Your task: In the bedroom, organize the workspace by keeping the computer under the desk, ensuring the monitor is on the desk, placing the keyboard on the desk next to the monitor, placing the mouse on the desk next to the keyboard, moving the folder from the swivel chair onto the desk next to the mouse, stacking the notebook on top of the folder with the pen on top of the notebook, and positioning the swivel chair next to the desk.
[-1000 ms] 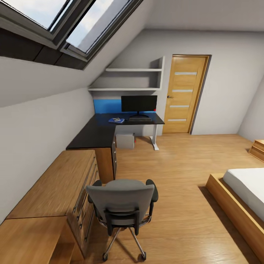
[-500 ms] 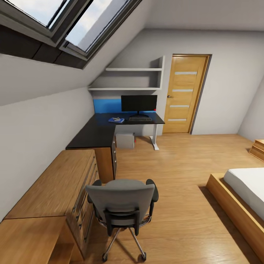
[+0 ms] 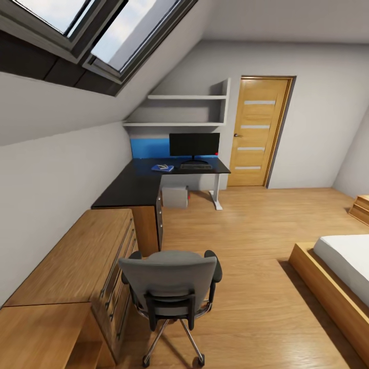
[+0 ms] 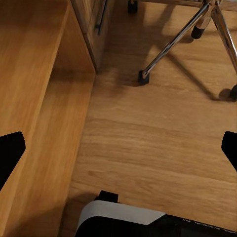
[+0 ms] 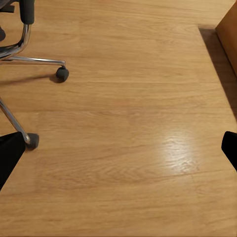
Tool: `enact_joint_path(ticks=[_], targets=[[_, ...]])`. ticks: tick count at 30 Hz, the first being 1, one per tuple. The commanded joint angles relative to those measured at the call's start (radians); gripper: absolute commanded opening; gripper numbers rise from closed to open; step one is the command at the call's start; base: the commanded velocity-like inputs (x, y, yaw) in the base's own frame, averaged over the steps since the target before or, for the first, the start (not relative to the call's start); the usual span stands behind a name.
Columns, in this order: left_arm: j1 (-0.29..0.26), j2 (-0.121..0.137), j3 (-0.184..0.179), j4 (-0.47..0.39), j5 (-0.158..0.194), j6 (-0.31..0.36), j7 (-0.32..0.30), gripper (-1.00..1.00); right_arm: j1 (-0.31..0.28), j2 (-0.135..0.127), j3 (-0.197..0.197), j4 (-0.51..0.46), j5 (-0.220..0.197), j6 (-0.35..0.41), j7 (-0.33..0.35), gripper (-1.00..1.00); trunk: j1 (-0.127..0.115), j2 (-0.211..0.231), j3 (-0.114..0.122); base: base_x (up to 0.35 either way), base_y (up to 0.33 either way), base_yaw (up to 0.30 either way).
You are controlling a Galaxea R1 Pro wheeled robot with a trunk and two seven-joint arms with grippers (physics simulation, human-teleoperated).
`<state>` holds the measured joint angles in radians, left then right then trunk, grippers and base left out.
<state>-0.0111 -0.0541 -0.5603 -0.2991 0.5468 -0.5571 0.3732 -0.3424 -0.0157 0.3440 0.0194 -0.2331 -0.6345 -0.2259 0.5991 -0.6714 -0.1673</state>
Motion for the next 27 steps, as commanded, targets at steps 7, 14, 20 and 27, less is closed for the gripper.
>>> enact_joint_path(ticks=[7,14,20,27], targets=[[-0.001,0.004,-0.005,-0.003,0.006,-0.006,0.016,1.0,-0.001,0.0,0.009,0.002,-0.006,-0.003,-0.003,1.0,0.027,-0.051,-0.021,0.0,0.0,0.0],[-0.001,0.005,-0.003,-0.005,0.007,-0.007,0.017,1.0,-0.001,0.0,0.009,0.002,-0.006,-0.004,-0.002,1.0,0.054,-0.1,-0.042,0.0,0.0,0.0],[-0.001,0.004,-0.003,-0.006,0.007,-0.007,0.017,1.0,0.002,-0.002,0.008,0.002,-0.005,-0.004,-0.001,1.0,0.077,-0.142,-0.061,0.0,0.0,0.0],[-0.001,0.004,-0.003,-0.006,0.006,-0.008,0.017,1.0,0.003,-0.003,0.007,0.002,-0.005,-0.002,-0.001,1.0,0.104,-0.191,-0.083,0.0,0.0,0.0]])
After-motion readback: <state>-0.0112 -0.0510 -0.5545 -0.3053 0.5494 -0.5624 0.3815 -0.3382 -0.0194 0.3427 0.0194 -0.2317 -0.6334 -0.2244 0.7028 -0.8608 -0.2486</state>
